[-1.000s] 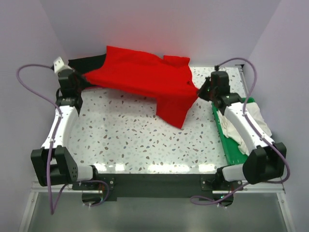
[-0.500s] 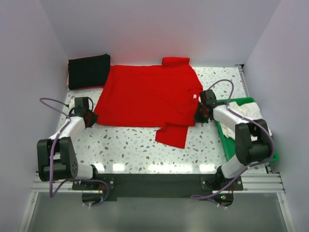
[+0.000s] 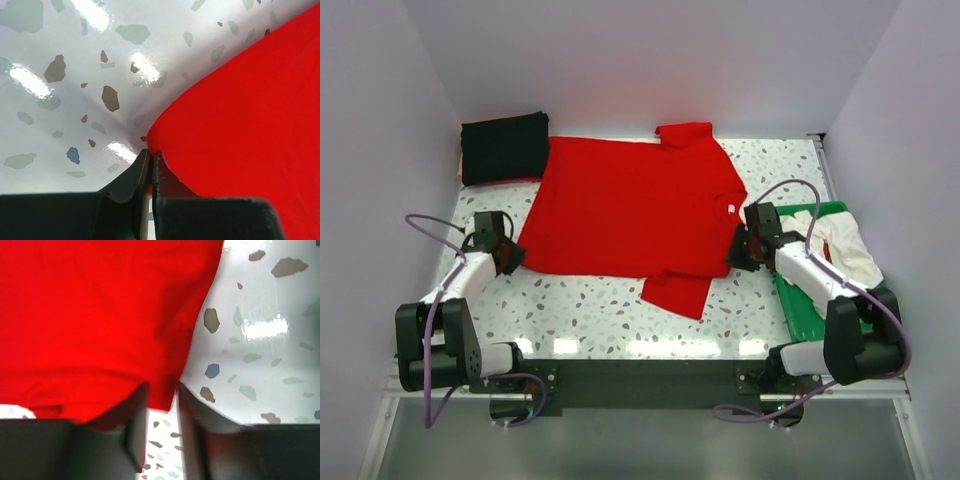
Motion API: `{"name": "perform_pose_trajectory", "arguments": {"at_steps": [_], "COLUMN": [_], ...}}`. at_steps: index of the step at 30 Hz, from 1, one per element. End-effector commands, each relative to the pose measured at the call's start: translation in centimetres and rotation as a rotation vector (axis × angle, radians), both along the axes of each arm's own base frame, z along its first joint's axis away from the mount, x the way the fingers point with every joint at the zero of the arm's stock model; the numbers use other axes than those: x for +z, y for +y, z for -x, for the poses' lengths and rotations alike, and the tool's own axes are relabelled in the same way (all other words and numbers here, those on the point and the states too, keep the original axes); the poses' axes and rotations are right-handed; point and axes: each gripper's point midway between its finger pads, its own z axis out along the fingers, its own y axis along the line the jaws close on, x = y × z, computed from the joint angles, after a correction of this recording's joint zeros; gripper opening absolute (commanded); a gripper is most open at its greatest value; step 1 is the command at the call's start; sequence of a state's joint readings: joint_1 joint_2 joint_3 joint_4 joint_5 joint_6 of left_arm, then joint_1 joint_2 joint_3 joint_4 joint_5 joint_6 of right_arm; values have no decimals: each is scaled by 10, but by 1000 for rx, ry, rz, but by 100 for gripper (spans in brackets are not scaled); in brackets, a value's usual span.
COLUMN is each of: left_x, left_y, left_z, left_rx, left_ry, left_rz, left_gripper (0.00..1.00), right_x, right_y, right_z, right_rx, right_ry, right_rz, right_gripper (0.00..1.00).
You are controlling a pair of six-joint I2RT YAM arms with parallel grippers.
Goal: Fold and stack the t-shirts
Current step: Flatten the tshirt out
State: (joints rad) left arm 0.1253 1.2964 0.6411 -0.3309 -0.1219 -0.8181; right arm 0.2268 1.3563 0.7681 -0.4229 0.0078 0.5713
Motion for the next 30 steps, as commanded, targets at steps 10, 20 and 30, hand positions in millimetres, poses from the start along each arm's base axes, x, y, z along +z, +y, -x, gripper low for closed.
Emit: {"name": "perform_pose_trajectory", "arguments": {"at_steps": [10,20,30], "left_x": [7,21,9], "left_y": [-4,20,17], "left_z": [-10,2,12], "left_rx": [-45,17,15], "left_ry": [-27,12,34], "left_rz": [27,-98,-84], "left_gripper": [32,57,57], "right_x": [12,-24,-38], "right_y": [58,88,98], "right_z": [55,86,95], "right_rx": [174,281,311], "right_ry": [-29,41,65], "right_rz": [47,95,109], "right_gripper": [55,56,54]}}
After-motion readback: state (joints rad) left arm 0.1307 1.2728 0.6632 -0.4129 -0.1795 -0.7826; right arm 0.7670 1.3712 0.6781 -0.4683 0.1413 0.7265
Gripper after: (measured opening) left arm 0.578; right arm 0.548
